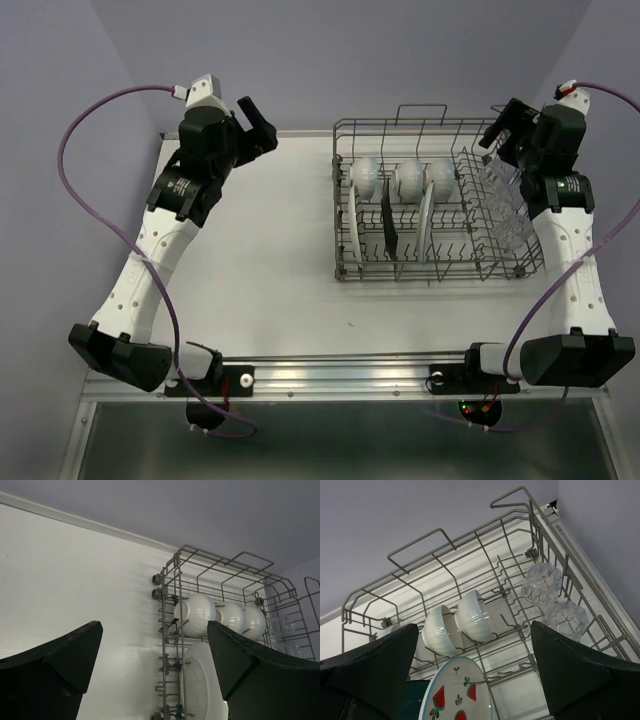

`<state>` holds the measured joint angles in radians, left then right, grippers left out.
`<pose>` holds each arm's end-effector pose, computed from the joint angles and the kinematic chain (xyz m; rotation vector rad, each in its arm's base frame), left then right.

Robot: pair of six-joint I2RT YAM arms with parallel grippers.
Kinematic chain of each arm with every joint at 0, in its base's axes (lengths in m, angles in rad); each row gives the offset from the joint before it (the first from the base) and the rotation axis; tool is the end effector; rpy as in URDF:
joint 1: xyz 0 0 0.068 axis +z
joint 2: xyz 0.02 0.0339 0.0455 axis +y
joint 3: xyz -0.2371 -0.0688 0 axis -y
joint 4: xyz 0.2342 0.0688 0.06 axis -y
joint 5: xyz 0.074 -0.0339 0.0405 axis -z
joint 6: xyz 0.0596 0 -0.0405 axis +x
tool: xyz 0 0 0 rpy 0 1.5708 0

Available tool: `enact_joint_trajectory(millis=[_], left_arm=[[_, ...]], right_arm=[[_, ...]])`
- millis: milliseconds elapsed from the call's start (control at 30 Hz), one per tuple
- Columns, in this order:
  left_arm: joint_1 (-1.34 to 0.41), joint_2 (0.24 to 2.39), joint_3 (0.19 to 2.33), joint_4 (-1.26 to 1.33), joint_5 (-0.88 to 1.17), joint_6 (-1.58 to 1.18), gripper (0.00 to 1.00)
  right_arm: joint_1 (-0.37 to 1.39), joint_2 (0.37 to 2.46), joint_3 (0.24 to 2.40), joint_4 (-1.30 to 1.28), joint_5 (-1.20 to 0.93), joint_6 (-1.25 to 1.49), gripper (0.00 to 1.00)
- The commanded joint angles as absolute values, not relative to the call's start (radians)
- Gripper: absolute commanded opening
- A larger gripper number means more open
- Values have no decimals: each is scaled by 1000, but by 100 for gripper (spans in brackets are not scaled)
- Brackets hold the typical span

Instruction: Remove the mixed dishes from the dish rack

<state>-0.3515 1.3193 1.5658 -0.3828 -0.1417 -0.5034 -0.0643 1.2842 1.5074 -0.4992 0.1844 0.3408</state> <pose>0.2895 -0.0972 0.4404 -0.2380 1.7163 -0.5136 0.2943 -0.0299 0.4151 0.4955 1.7742 0.0232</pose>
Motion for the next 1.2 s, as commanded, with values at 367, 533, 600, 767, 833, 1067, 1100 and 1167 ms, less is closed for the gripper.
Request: enact_joint_trajectory(millis=[367, 533, 600, 767, 833, 1067, 1100, 1167], left_arm=[[-718, 1433, 1603, -472, -224, -511, 99], [-779, 1505, 1640, -514, -239, -526, 99], [-807, 1532, 1664, -529, -250, -535, 99], [-825, 1620, 1707, -577, -264, -554, 99], [-825, 1644, 1716, -591, -278, -563, 99], [-827, 1686, 1713, -586, -245, -574, 99], [-827, 1692, 1712, -584, -241, -578, 99], [-828, 1707, 1712, -586, -236, -587, 98]], right_arm=[[-133, 1410, 1617, -491, 399, 120, 100], [-259, 1482, 1644, -541, 273, 81, 100], [-314, 1512, 1643, -543, 195, 83, 100], [-334, 1546, 1615, -546, 86, 45, 100], [-347, 1555, 1608, -546, 51, 37, 100], [-367, 1592, 1577, -546, -18, 35, 99], [-376, 1595, 1566, -545, -31, 29, 97], [-376, 1601, 1559, -546, -32, 15, 90]])
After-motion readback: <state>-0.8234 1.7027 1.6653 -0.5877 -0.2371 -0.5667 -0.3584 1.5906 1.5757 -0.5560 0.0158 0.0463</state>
